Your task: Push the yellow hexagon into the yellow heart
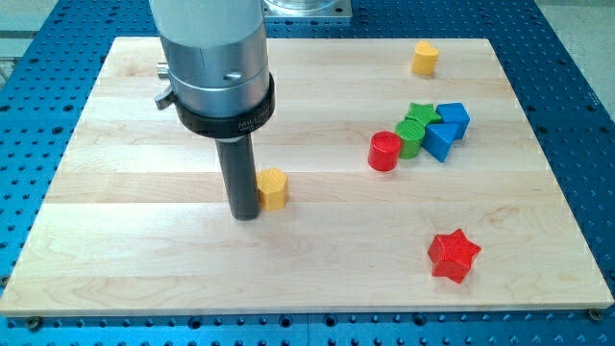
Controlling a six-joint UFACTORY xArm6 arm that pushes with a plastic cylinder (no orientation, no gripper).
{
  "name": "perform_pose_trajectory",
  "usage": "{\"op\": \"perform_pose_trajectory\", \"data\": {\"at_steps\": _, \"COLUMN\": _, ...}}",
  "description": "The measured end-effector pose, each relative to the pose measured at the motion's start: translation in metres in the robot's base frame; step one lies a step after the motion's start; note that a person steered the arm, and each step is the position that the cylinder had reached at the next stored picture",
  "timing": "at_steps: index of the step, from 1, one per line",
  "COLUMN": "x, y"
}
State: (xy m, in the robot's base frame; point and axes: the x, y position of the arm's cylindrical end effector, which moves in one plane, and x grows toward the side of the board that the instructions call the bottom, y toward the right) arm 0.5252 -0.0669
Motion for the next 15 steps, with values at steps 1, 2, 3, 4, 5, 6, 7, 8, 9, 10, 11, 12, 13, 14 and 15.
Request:
{"op": "perform_pose_trajectory", "data": {"at_steps": 1, "x": 0.043, "y": -0.007}}
{"op": "perform_pose_trajectory", "data": {"at_steps": 2, "x": 0.025, "y": -0.015}}
{"op": "perform_pose_trajectory", "data": {"at_steps": 3, "x": -0.027, "y": 0.035}}
{"op": "perform_pose_trajectory", "data": {"at_steps": 4, "x": -0.046, "y": 0.079}}
{"op": "perform_pose_trajectory", "data": {"at_steps": 5, "x": -0.091, "y": 0.088}}
{"op": "perform_pose_trajectory", "data": {"at_steps": 6, "x": -0.082, "y": 0.089}}
{"op": "perform_pose_trajectory", "data": {"at_steps": 7, "x": -0.063, "y": 0.067}}
{"op": "perform_pose_trajectory", "data": {"at_steps": 8, "x": -0.091, "y": 0.034}}
{"op": "perform_pose_trajectory", "data": {"at_steps": 9, "x": -0.138, "y": 0.042}}
{"op": "perform_pose_trajectory", "data": {"at_steps": 10, "x": -0.145, "y": 0.049}}
{"op": "perform_pose_trajectory", "data": {"at_steps": 11, "x": -0.157, "y": 0.111}}
{"op": "perform_pose_trajectory", "data": {"at_steps": 12, "x": -0.152, "y": 0.131}}
{"op": "perform_pose_trajectory", "data": {"at_steps": 13, "x": -0.127, "y": 0.098}}
{"op": "perform_pose_trajectory", "data": {"at_steps": 14, "x": -0.139, "y": 0.114}}
{"op": "perform_pose_trajectory", "data": {"at_steps": 15, "x": -0.168, "y": 0.150}}
